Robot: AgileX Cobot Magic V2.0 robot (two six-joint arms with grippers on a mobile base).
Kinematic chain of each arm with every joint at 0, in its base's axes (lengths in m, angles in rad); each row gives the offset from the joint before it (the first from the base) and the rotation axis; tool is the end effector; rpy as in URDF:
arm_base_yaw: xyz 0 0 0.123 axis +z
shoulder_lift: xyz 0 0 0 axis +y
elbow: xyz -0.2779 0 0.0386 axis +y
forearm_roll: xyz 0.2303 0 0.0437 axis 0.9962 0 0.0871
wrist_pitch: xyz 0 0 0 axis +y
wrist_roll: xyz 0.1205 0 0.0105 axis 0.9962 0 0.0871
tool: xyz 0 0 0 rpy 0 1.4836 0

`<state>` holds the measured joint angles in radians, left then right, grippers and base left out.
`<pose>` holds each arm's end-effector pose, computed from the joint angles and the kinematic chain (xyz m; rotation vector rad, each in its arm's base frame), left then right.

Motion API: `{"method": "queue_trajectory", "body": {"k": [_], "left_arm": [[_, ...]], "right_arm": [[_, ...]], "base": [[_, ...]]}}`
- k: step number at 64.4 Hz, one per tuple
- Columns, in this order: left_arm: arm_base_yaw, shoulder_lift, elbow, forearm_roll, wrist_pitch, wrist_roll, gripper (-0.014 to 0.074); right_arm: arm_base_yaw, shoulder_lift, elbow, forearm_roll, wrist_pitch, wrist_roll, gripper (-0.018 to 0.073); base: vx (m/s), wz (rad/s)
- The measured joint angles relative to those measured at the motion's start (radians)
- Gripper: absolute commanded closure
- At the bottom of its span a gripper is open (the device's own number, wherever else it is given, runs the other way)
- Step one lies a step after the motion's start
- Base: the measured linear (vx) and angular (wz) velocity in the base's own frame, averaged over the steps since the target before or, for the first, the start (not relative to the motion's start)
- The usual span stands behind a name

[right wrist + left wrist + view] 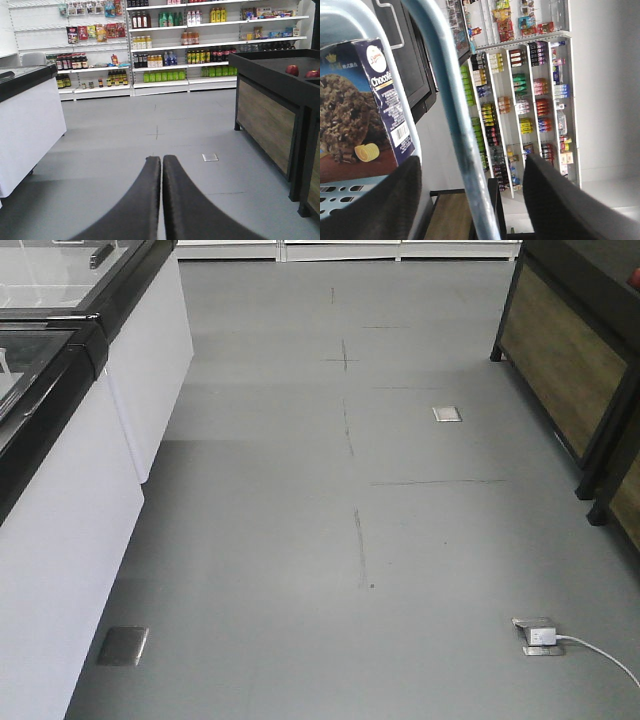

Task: Left arm holds basket, right arm returns cookies
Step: 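Lift the light-blue basket by its handle with the left gripper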

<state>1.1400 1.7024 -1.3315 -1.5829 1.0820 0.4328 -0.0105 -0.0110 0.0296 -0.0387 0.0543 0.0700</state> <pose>0.2474 0.2826 0.3360 -1.1846 1.3516 -0.9951 0.0737 -0.0010 0.1997 0.0342 1.5561 0.0148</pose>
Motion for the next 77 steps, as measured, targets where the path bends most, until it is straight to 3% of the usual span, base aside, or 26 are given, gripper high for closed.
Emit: {"method": "queue_trajectory", "body": {"k": [10, 27, 48, 62, 77], "left_arm": [[-0.009, 0.033, -0.010, -0.062, 0.001, 0.047, 0.0333], [-0.061, 0.126, -0.179, -0.053, 0.047, 0.067, 0.0607], [-0.159, 0.132, -0.318, -0.040, 0.022, 0.052, 0.0604], [-0.365, 0.134, -0.462, -0.041, 0.011, 0.002, 0.0604], [-0.677, 0.136, -0.517, -0.047, -0.012, -0.001, 0.0604]], "right_arm": [[0.000, 0.000, 0.000, 0.000, 0.000, 0.000, 0.0568], [0.000, 0.000, 0.000, 0.000, 0.000, 0.000, 0.0568], [0.000, 0.000, 0.000, 0.000, 0.000, 0.000, 0.0568], [0.000, 0.000, 0.000, 0.000, 0.000, 0.000, 0.0568], [0.000, 0.000, 0.000, 0.000, 0.000, 0.000, 0.0568]], "base": [[0.00, 0.00], [0.00, 0.00], [0.00, 0.00], [0.00, 0.00], [0.00, 0.00]]}}
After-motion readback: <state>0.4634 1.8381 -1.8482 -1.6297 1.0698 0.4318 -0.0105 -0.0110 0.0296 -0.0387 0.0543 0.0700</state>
